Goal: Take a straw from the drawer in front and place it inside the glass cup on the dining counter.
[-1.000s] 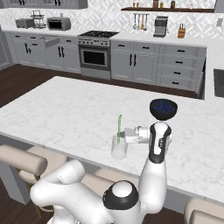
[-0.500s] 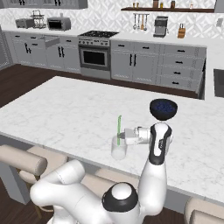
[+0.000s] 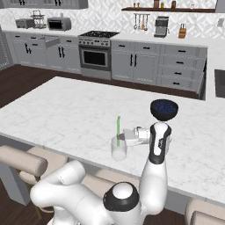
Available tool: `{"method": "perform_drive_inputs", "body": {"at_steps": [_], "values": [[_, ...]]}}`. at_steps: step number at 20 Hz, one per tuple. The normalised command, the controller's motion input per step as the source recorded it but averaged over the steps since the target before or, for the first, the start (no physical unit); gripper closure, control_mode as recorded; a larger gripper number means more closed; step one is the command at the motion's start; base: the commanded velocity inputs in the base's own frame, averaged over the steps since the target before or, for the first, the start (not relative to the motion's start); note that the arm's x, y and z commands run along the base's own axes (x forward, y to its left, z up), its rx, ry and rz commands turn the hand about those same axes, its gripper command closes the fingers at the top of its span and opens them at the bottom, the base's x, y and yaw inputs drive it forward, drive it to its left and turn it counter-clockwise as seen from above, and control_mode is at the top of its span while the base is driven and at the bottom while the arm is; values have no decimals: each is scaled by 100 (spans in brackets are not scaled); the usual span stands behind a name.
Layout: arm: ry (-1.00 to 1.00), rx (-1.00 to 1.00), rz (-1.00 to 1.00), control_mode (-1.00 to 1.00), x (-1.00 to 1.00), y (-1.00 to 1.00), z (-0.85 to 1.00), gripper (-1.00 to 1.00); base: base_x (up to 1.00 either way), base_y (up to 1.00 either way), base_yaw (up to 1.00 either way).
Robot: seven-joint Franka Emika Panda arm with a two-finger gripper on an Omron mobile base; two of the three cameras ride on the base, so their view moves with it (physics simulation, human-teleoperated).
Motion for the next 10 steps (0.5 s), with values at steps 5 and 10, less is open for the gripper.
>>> {"method": "perform_drive_inputs", "body": {"at_steps": [5,10], "values": [[0,0,5,-100,0,0,-23,100,0,0,0],[0,0,5,-100,0,0,-27,100,0,0,0]]}}
